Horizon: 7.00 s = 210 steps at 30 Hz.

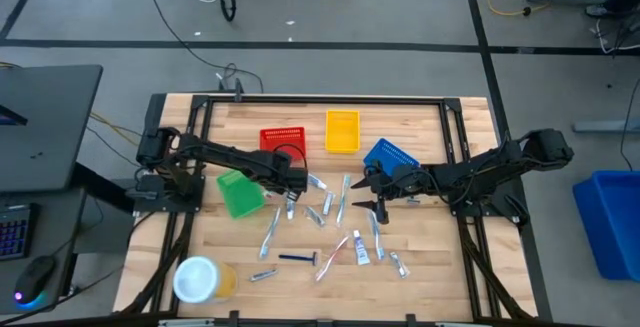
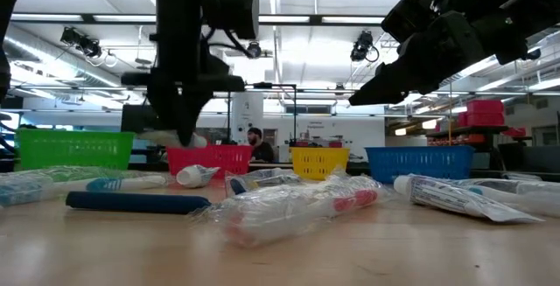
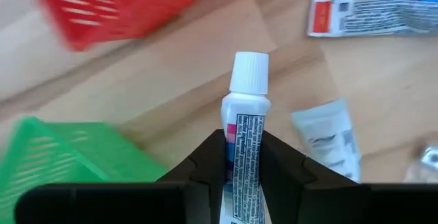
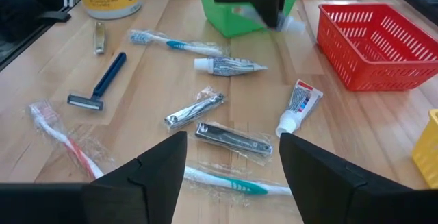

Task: Pick & Place Travel size toiletries
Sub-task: Put the white toothpaste the green bin, then put the blue toothbrush into the red bin

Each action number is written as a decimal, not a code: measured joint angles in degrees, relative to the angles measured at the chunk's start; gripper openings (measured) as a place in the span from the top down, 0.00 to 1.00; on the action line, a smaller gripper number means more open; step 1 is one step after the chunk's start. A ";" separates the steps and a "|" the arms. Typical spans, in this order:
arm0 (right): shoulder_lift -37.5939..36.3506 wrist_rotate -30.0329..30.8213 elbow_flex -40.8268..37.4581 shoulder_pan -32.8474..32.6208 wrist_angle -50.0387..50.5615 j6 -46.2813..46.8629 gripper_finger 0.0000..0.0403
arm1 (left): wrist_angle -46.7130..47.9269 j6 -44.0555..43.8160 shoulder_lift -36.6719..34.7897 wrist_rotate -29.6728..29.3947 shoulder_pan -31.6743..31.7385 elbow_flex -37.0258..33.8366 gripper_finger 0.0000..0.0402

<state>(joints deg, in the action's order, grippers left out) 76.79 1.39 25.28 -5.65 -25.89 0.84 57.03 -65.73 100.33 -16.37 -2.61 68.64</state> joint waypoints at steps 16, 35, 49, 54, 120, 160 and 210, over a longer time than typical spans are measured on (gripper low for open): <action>0.00 0.00 0.00 -0.02 0.44 1.94 0.38 | 15.45 -21.96 -12.30 -10.15 -13.44 2.37 0.79; 0.00 0.00 0.00 -0.02 0.92 1.77 0.34 | 2.86 -32.60 -12.70 0.55 -13.64 -18.21 0.79; 0.00 0.02 0.00 -0.02 0.87 1.26 0.34 | -1.08 -24.62 -12.70 1.03 -9.94 -21.82 0.79; 0.00 0.02 0.00 -0.02 0.87 1.27 0.32 | -1.09 -21.61 -12.70 0.95 -8.63 -21.82 0.78; 0.09 2.08 -0.07 -6.07 3.26 7.22 0.26 | -12.74 -23.85 1.36 7.21 -28.05 -4.74 0.64; 2.93 1.51 -0.07 -6.18 1.27 7.74 0.25 | 12.95 -24.54 5.18 5.69 -28.16 14.81 0.89; 5.63 2.99 -0.13 -13.22 0.86 24.58 0.40 | 27.91 39.47 -2.35 -22.08 18.84 29.41 0.93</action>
<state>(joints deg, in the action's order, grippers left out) 82.43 4.38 25.15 -18.87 -25.03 25.42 84.94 -26.26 97.99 -38.45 16.23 98.06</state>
